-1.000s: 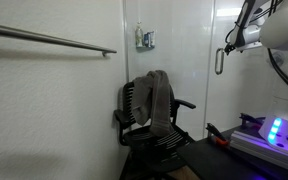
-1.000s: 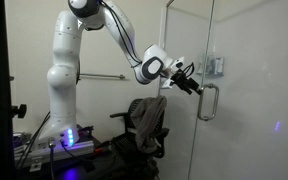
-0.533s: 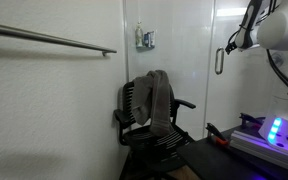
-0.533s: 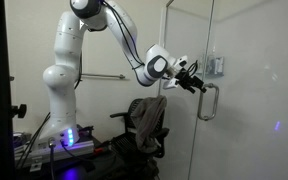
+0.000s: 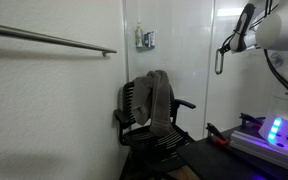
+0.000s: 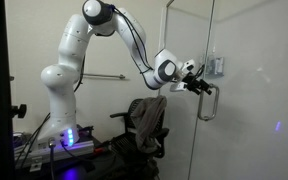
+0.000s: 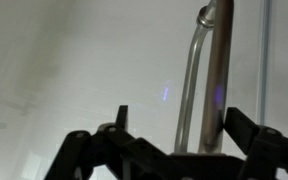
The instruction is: Open the shower door
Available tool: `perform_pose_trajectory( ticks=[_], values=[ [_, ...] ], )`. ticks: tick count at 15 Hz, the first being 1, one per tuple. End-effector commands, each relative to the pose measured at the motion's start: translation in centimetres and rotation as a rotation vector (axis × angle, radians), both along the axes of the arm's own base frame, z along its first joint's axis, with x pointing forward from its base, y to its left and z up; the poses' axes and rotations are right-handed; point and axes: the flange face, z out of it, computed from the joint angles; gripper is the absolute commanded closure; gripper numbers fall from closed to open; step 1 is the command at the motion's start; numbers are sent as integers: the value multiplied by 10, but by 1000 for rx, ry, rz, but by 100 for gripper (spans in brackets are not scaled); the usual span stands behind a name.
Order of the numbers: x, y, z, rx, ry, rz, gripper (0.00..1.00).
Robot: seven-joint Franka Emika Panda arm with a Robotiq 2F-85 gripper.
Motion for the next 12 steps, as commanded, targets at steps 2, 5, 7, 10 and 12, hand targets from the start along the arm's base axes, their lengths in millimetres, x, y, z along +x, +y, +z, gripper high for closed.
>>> perform_pose_trajectory(
  ticks=[2, 5, 7, 10, 12],
  values=[
    [14, -10, -18, 40, -17, -3, 42],
    [18, -10, -22, 59, -28, -2, 62],
    [19, -8, -22, 68, -31, -4, 76],
    [13, -8, 1, 55, -40, -58, 97],
    [1, 6, 7, 86, -65, -82, 94]
  ],
)
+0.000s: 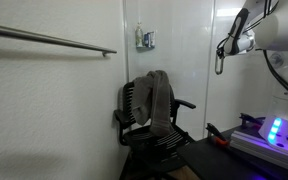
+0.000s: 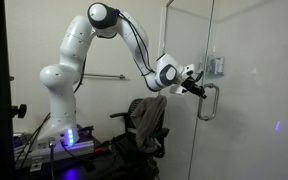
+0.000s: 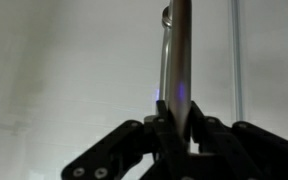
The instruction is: Open the shower door
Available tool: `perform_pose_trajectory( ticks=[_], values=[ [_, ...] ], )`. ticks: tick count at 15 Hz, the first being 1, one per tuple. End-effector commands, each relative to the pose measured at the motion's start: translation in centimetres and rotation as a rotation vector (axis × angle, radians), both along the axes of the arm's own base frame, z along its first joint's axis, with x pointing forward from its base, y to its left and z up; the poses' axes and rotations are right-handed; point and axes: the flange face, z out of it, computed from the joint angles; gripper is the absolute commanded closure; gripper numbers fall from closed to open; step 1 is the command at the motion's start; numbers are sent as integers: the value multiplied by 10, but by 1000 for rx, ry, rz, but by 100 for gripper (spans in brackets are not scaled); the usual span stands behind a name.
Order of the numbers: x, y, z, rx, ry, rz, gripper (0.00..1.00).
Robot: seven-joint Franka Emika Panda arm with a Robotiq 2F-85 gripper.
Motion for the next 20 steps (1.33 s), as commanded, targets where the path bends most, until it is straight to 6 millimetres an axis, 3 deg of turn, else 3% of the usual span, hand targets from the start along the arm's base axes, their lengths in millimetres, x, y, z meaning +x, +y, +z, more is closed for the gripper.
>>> perform_pose_trajectory(
  ticks=[1, 8, 13, 16, 20],
  values=[
    [-35, -3, 27, -4, 12, -78, 94],
    [-74, 44, 29, 131, 171, -108, 94],
    [-122, 58, 51, 154, 280, -175, 94],
    [-147, 78, 56, 176, 332, -220, 94],
    [-181, 85, 63, 211, 388, -275, 94]
  ],
)
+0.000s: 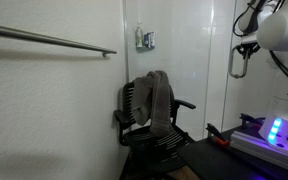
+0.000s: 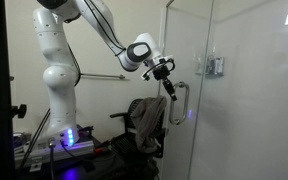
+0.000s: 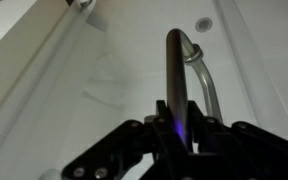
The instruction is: Open the shower door
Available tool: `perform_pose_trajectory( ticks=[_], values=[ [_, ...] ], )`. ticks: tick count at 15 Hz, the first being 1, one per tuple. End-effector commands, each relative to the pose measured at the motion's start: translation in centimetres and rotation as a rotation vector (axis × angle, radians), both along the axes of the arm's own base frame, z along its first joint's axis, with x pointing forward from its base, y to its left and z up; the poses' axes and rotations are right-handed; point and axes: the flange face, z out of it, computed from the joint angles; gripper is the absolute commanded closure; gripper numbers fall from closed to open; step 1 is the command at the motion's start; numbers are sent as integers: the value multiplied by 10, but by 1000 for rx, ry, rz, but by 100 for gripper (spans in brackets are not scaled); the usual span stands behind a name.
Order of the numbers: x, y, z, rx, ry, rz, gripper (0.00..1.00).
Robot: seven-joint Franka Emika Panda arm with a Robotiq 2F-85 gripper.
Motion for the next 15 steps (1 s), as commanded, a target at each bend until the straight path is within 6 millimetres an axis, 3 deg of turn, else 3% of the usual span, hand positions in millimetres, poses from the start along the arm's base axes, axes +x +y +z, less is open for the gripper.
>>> perform_pose_trajectory(
  ticks=[1, 6, 13, 14, 15],
  values=[
    [-31, 28, 22, -30, 95, 53, 94],
    [-59, 31, 25, -5, 133, -4, 94],
    [-74, 32, 25, 26, 142, -41, 94],
    [-74, 32, 26, 24, 149, -50, 52],
    [-66, -1, 7, 73, 54, -147, 51]
  ],
)
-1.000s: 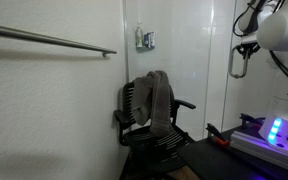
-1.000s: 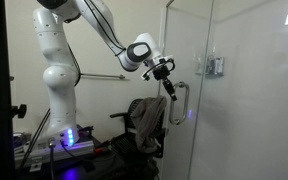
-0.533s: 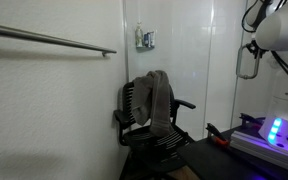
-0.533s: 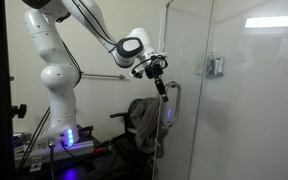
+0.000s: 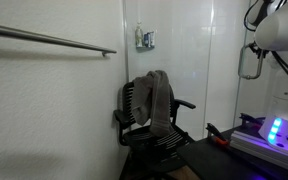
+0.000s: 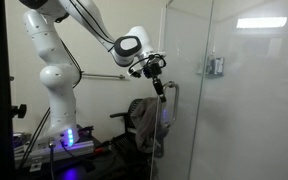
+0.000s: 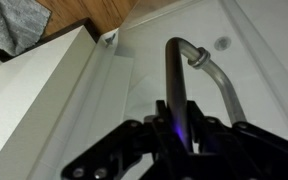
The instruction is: Open the shower door
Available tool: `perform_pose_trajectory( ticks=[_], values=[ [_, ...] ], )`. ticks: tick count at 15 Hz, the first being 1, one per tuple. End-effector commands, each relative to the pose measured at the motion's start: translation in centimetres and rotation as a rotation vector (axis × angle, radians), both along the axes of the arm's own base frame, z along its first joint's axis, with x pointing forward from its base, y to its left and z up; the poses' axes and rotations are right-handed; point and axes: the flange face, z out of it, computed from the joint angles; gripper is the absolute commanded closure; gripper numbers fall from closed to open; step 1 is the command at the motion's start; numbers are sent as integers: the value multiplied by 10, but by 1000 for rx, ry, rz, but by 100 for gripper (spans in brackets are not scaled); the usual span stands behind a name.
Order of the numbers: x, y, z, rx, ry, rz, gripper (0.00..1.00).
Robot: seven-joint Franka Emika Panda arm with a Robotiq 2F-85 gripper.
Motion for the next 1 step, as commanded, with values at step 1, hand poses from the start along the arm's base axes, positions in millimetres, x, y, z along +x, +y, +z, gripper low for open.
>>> perform_pose_trajectory(
  ticks=[1],
  values=[
    [0, -1, 1, 2, 2, -1, 71]
  ],
)
